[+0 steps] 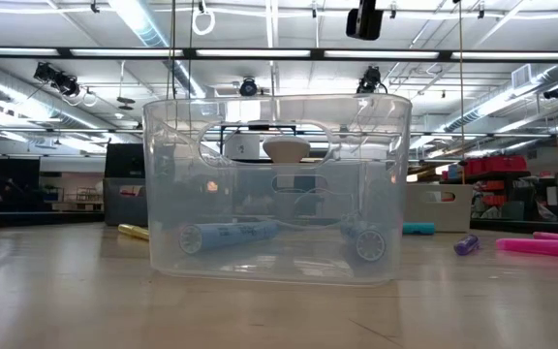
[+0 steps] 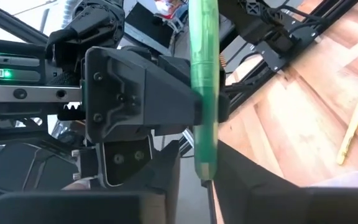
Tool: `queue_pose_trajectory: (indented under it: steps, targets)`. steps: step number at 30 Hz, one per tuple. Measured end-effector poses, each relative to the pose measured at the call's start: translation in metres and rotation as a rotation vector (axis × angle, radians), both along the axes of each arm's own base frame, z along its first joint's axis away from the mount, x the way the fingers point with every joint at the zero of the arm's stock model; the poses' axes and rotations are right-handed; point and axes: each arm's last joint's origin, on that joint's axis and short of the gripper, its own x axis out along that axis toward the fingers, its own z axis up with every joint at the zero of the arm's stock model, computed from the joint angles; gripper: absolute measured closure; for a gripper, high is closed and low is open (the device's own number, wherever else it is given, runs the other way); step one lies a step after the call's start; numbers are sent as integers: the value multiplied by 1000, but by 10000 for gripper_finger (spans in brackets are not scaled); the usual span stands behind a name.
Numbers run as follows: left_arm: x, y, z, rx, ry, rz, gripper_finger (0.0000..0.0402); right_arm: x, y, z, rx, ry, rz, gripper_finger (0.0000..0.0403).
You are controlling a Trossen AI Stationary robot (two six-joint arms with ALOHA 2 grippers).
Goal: Pick & Place Markers
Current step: Put the green pen into the gray bin
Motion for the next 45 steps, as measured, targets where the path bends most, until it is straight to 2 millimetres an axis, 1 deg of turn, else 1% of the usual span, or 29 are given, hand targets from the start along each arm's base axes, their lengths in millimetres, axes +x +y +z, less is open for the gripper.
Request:
queue_pose_trajectory:
  steps: [5,9,11,16,22,31,38,45]
  targets:
    - [0,0,0,0,-1,0,368,0,0,0,2,-1,2,355]
    - [0,0,0,1,3,-1,368,0,0,0,2,-2,6,373]
    - [0,0,0,-2,7,-8,364,0,0,0,2,-2,7,374]
    - [0,0,0,-11,6,-17,329,0,0,0,1,-4,10,372]
    - [-1,1,0,-62,-65,36,299,0,0,1,-8,-17,6,375]
    - [-4,-4,0,-137,-186,114,295,-3,-1,4,-33,-24,-6,375]
    - [-9,-12,-1,-128,-171,95,294,-8,-1,7,-54,-26,-11,375]
    - [-9,-12,-2,-125,-160,91,294,-9,-2,5,-63,-2,-11,375]
